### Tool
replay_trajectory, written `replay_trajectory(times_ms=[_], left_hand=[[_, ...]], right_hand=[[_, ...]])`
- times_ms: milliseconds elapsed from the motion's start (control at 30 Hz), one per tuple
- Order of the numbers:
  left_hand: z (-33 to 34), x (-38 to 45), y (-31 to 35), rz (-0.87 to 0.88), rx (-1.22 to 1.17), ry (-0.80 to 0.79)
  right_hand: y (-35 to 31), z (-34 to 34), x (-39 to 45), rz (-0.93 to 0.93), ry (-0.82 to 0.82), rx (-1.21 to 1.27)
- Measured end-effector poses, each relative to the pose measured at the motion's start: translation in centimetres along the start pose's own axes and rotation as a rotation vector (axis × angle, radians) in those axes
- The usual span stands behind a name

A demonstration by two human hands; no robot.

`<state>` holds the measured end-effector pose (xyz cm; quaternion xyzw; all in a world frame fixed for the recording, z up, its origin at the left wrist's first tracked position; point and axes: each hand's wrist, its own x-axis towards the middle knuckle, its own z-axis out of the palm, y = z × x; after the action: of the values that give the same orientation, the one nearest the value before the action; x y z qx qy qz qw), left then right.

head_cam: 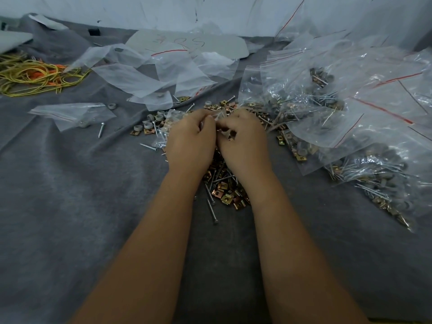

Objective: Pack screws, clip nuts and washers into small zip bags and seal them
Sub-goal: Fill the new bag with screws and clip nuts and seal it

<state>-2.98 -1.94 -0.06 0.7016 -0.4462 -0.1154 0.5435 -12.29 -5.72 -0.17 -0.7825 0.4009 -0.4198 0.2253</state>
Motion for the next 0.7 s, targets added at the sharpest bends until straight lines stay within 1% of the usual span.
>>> replay_trajectory(times_ms=[67,133,200,267,300,367,433,533,633,700], left_hand=[[0.0,0.0,-0.1,-0.001,-0.004,0.0],[0.0,0.1,-0.3,-0.006,-0.015,0.029],[0.1,0.2,-0.5,-0.024,-0.039,0.095],[0.0,0.3,-0.5,-0.049,-0.052,0.169],[-0.1,0.3,-0.5,-0.061,-0.055,0.193],[-0.1,0.3,-0.5,-0.073,-0.067,0.207],[-0.1,0.3,-0.4,-0.071,-0.077,0.205],[0.0,0.3,-0.4,-0.067,-0.074,0.203],[-0.1,0.4,-0.5,-0.076,-0.076,0.209],[0.0,0.4,-0.6,-0.081,-0.08,0.208]], right_hand=[[0.0,0.2,0.0,-0.023,-0.018,-0.029],[-0.1,-0.1,0.0,-0.005,0.033,0.044],[0.0,-0.8,0.0,0.063,0.128,0.076],[0.6,-1.5,0.0,0.184,0.18,-0.063],[1.0,-1.8,-0.1,0.251,0.158,-0.174],[1.4,-2.1,-0.2,0.343,0.051,-0.342],[1.3,-2.0,-0.4,0.352,-0.028,-0.389],[1.1,-1.6,-0.4,0.334,-0.069,-0.32],[1.1,-1.6,-0.3,0.381,-0.079,-0.194],[1.1,-1.7,-0.3,0.359,-0.053,-0.205]])
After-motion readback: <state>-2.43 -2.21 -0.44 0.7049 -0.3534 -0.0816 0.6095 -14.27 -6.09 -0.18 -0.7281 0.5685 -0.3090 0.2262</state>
